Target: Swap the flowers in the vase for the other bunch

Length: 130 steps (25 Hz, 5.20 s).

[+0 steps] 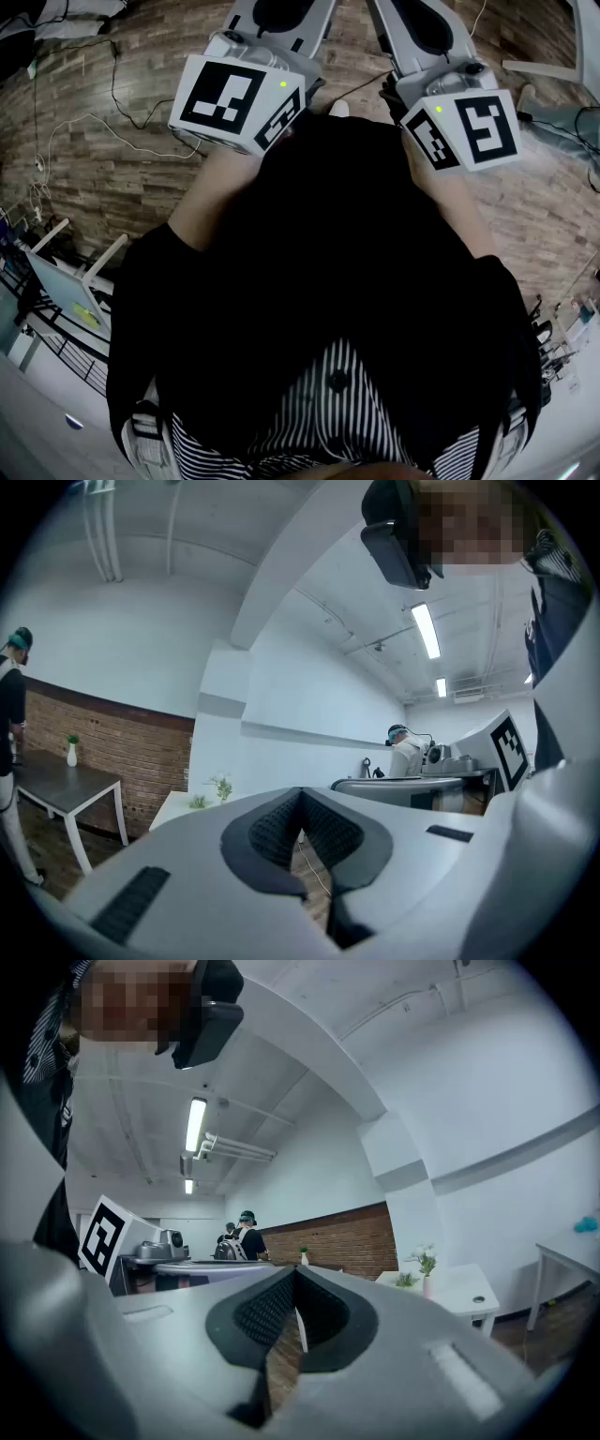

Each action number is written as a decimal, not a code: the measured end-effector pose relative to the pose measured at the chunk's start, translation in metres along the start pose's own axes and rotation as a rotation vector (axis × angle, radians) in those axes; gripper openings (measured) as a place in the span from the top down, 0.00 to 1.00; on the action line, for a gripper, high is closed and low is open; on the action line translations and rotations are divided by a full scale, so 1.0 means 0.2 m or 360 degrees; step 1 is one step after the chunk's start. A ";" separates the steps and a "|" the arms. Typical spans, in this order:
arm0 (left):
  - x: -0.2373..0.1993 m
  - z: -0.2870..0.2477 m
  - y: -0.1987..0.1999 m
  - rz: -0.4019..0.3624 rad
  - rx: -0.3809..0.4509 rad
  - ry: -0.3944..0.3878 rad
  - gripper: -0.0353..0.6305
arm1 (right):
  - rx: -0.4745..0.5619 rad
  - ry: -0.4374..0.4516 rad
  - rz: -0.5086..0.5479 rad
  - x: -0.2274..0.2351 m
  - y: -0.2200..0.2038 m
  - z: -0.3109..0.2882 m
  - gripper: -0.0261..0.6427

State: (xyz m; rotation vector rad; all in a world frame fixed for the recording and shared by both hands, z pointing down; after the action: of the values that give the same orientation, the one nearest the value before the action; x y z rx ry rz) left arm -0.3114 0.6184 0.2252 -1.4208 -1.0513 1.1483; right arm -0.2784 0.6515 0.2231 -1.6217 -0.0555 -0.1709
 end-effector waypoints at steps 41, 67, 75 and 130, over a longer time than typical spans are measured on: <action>-0.40 -0.63 -0.13 0.0145 -0.0115 -0.0332 0.95 | -0.0041 -0.0131 -0.0005 0.36 -0.09 -0.42 0.96; -1.70 -0.94 0.05 0.0095 -0.0162 -0.0576 0.95 | -0.0281 0.0013 -0.0021 0.67 0.03 -1.75 0.96; -1.86 -0.98 0.10 0.0036 -0.0173 -0.0504 0.95 | -0.0296 0.0205 -0.0093 0.78 0.06 -1.90 0.96; -2.56 -2.87 0.39 0.0074 -0.0135 -0.0653 0.95 | -0.0070 0.0020 0.0012 2.37 0.38 -2.85 0.96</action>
State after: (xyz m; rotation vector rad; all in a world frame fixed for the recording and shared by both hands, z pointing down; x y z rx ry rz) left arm 0.1666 0.0105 0.2496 -1.3085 -1.3690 1.4844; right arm 0.1556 0.0477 0.2452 -1.6645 -0.0362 -0.1772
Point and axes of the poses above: the fingertips, and each gripper's own axes: z backward along the fingers, x to its right, y out of its top, the point moved 1 cm from there along z, backward along the fingers, and after that the axes turned 11 degrees about -y, right-handed, at the moved point
